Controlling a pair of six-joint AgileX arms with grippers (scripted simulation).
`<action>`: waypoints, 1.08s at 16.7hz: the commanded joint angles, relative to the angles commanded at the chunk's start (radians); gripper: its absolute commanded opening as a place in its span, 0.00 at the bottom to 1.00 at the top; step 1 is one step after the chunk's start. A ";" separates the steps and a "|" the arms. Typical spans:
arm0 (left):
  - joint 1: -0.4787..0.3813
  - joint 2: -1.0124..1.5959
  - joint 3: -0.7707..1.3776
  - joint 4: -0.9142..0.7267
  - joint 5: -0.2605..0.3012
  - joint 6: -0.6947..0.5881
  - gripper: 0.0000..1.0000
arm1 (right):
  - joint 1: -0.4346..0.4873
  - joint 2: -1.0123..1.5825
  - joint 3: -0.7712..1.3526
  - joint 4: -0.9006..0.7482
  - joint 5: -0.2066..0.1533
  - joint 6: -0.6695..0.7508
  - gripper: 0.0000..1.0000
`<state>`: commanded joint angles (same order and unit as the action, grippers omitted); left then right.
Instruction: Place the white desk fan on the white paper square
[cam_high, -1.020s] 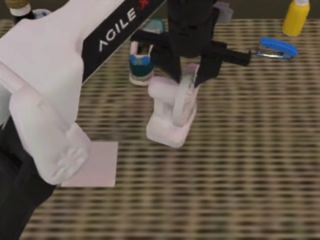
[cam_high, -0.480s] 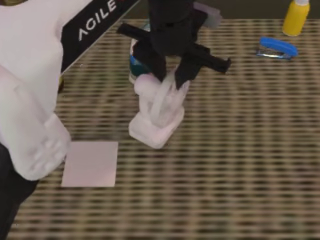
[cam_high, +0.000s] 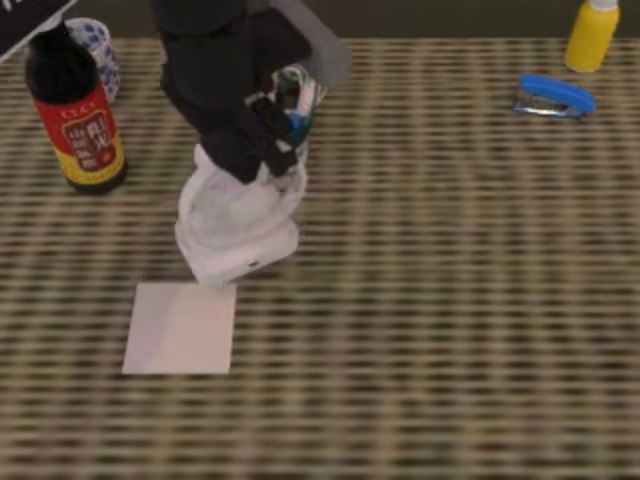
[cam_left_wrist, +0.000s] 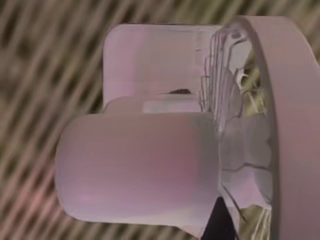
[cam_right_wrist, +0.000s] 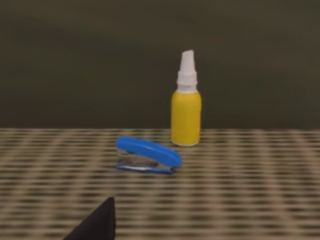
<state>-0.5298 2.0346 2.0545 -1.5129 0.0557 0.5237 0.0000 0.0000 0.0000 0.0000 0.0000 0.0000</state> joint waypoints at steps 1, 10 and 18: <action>0.023 -0.043 -0.065 0.020 0.009 0.098 0.00 | 0.000 0.000 0.000 0.000 0.000 0.000 1.00; 0.175 -0.327 -0.517 0.143 0.066 0.659 0.00 | 0.000 0.000 0.000 0.000 0.000 0.000 1.00; 0.176 -0.333 -0.559 0.184 0.064 0.671 0.00 | 0.000 0.000 0.000 0.000 0.000 0.000 1.00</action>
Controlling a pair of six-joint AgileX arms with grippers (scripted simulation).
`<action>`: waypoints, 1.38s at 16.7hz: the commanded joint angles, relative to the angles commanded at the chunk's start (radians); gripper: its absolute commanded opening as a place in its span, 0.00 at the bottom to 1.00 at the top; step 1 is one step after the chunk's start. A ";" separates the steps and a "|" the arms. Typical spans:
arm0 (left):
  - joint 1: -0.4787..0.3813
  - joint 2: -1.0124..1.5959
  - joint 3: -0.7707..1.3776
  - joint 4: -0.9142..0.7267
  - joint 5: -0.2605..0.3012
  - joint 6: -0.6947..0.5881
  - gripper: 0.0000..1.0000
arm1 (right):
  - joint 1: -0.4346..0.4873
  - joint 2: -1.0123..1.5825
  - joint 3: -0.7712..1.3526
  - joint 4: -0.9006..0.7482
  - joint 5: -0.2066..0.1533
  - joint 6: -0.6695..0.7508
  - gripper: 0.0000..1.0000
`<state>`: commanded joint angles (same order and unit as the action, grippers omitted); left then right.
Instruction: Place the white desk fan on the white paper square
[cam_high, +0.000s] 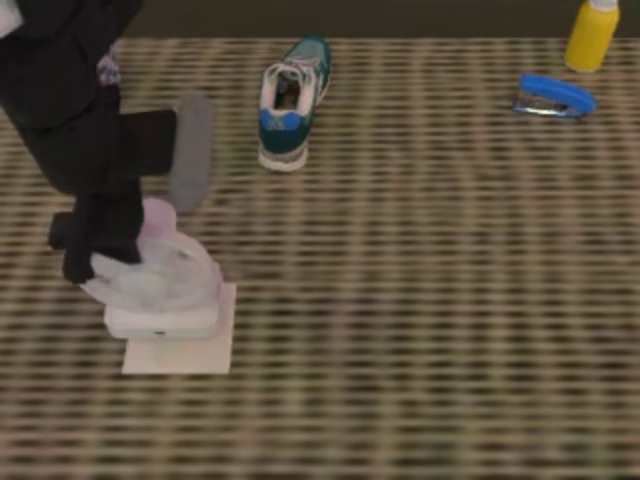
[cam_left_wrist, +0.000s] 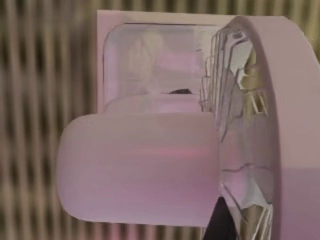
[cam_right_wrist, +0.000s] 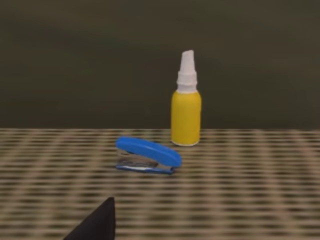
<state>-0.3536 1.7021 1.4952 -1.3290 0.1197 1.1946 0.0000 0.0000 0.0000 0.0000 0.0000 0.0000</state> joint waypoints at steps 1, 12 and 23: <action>0.001 0.000 -0.021 0.027 0.000 -0.002 0.00 | 0.000 0.000 0.000 0.000 0.000 0.000 1.00; 0.001 0.012 -0.093 0.098 0.003 -0.001 0.30 | 0.000 0.000 0.000 0.000 0.000 0.000 1.00; 0.001 0.012 -0.093 0.098 0.003 -0.001 1.00 | 0.000 0.000 0.000 0.000 0.000 0.000 1.00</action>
